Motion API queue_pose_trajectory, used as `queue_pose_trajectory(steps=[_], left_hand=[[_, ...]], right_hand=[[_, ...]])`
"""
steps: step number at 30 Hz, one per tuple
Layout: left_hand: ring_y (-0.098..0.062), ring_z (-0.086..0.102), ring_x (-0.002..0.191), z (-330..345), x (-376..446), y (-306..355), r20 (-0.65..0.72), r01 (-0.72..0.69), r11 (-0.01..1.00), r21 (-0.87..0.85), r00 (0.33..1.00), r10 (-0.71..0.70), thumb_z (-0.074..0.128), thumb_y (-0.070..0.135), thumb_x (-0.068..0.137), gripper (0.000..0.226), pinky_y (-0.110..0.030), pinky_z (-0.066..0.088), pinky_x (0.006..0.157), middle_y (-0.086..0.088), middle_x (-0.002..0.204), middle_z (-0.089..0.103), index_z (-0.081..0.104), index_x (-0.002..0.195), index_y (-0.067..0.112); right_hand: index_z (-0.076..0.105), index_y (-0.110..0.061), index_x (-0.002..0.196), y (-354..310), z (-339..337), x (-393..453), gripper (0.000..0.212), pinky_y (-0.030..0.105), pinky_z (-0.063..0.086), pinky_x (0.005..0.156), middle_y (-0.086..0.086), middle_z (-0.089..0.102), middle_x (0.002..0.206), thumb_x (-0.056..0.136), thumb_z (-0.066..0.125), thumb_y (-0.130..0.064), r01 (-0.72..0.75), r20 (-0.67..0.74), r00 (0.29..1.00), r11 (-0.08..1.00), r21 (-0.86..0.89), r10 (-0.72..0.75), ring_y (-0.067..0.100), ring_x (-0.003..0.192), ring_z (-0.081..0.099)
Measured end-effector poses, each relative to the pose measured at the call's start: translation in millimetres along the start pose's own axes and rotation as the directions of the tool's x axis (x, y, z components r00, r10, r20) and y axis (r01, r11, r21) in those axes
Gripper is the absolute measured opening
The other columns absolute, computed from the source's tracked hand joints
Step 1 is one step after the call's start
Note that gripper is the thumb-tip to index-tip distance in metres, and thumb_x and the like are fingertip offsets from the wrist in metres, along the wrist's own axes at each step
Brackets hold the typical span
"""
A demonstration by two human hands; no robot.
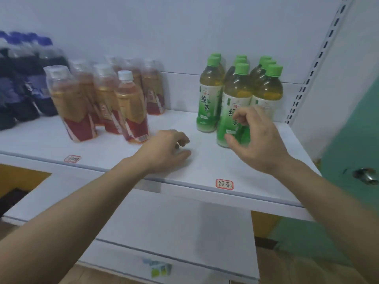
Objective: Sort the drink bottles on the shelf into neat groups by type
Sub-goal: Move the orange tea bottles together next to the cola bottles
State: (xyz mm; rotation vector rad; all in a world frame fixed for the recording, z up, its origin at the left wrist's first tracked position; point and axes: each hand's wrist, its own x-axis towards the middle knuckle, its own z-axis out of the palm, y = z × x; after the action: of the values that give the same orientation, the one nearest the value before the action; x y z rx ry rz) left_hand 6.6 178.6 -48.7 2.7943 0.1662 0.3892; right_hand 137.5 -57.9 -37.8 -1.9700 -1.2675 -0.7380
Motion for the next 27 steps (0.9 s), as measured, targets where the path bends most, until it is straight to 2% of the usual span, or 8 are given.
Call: queue_pose_trajectory(steps=[4,6,9,11,16,20,24,27], left_hand=[[-0.012,0.065,0.088,-45,-43,-48,-0.073,0.075,0.994,0.082,0.995,-0.070,0.066,0.038,0.094,0.025,-0.036,0.057,0.079,0.005,0.103,0.071,0.071,0.112,0.021],[-0.011,0.064,0.086,-66,-65,-81,-0.110,0.135,0.984,0.113,0.986,-0.122,0.065,0.038,0.095,0.020,-0.037,0.057,0.078,0.007,0.099,0.070,0.070,0.106,0.022],[-0.011,0.063,0.086,-93,-94,-136,-0.147,0.229,0.963,0.141,0.967,-0.208,0.063,0.041,0.096,0.020,-0.038,0.058,0.077,0.009,0.099,0.068,0.069,0.106,0.025],[-0.009,0.062,0.086,-109,-111,-173,-0.151,0.279,0.948,0.155,0.955,-0.256,0.062,0.043,0.096,0.020,-0.036,0.058,0.078,0.010,0.100,0.067,0.069,0.107,0.027],[-0.010,0.062,0.092,-158,-143,-269,-0.165,0.371,0.918,0.138,0.923,-0.348,0.063,0.042,0.097,0.022,-0.028,0.058,0.083,0.010,0.106,0.065,0.069,0.113,0.028],[-0.010,0.061,0.091,-190,-171,-348,-0.204,0.395,0.913,0.102,0.907,-0.370,0.063,0.041,0.098,0.019,-0.017,0.049,0.073,0.008,0.106,0.066,0.069,0.109,0.028],[-0.011,0.058,0.106,-212,-187,-412,-0.216,0.433,0.895,0.107,0.889,-0.404,0.061,0.043,0.098,0.025,-0.029,0.054,0.092,0.007,0.119,0.064,0.070,0.115,0.028],[-0.011,0.056,0.109,-228,-190,-448,-0.243,0.428,0.898,0.100,0.886,-0.395,0.061,0.044,0.098,0.026,-0.029,0.050,0.094,0.007,0.123,0.063,0.070,0.115,0.028]], right_hand=[[0.054,-0.018,0.119,-58,31,58,0.038,0.032,0.043,0.087,-0.003,0.050,0.110,0.089,0.061,-0.039,0.111,0.158,0.980,0.992,0.053,-0.118,0.009,0.097,0.046],[0.057,-0.017,0.121,-95,55,89,0.039,0.035,0.045,0.089,0.000,0.053,0.113,0.089,0.060,-0.038,0.187,0.201,0.959,0.979,0.076,-0.198,0.016,0.099,0.051],[0.060,-0.014,0.124,-149,93,128,0.043,0.038,0.043,0.098,0.006,0.057,0.116,0.089,0.058,-0.039,0.313,0.249,0.914,0.947,0.069,-0.321,0.026,0.109,0.052],[0.060,-0.015,0.125,-183,116,149,0.043,0.038,0.042,0.097,0.008,0.058,0.116,0.089,0.056,-0.040,0.376,0.250,0.892,0.925,0.049,-0.375,0.028,0.110,0.052],[0.058,-0.020,0.128,-267,182,192,0.042,0.040,0.047,0.095,0.006,0.056,0.118,0.093,0.054,-0.040,0.423,0.269,0.865,0.904,0.062,-0.423,0.024,0.107,0.051],[0.060,-0.015,0.129,-326,243,221,0.039,0.037,0.049,0.089,0.006,0.058,0.117,0.094,0.060,-0.033,0.454,0.267,0.847,0.887,0.084,-0.459,0.023,0.104,0.051],[0.060,-0.017,0.132,-369,290,252,0.040,0.039,0.050,0.092,0.003,0.057,0.120,0.096,0.061,-0.035,0.435,0.280,0.850,0.895,0.102,-0.446,0.020,0.108,0.051],[0.058,-0.019,0.134,-395,314,284,0.043,0.043,0.049,0.095,0.003,0.056,0.121,0.095,0.059,-0.038,0.442,0.297,0.845,0.893,0.085,-0.446,0.021,0.110,0.051]])
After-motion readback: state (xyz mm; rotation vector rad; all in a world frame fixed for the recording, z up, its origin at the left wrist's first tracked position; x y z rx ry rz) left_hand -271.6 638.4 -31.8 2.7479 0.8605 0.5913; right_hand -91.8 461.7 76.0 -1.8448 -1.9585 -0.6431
